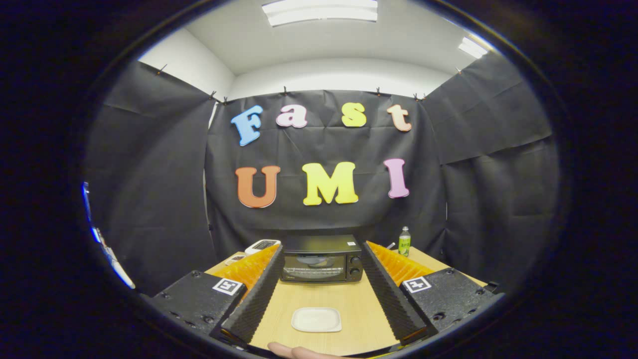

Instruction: Open the toaster oven, put the food inside, and close the toaster oven door.

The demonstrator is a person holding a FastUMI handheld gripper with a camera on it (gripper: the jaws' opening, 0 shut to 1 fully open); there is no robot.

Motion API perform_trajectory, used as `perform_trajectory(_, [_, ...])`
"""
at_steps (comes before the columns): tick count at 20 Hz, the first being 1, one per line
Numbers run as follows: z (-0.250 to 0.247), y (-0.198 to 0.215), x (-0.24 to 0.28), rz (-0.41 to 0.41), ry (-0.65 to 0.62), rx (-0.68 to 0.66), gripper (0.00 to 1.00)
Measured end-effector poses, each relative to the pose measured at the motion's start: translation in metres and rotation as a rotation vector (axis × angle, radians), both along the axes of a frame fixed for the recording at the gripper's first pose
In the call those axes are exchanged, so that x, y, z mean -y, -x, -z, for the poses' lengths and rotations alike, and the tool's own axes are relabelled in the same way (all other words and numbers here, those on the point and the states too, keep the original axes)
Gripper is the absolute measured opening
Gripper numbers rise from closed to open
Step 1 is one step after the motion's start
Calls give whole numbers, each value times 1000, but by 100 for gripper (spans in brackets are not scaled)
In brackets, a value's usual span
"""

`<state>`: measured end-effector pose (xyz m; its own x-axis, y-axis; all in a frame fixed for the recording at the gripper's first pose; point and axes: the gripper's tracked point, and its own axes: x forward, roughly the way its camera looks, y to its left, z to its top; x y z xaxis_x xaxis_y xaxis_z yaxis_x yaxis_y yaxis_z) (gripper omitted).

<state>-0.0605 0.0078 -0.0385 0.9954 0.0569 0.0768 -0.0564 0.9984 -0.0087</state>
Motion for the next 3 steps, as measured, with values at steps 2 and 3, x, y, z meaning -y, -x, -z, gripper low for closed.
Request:
perform_trajectory(2, [1, 2, 2, 3, 6, 1, 100])
perform_trajectory(3, [6, 0, 5, 19, 9, -10, 100])
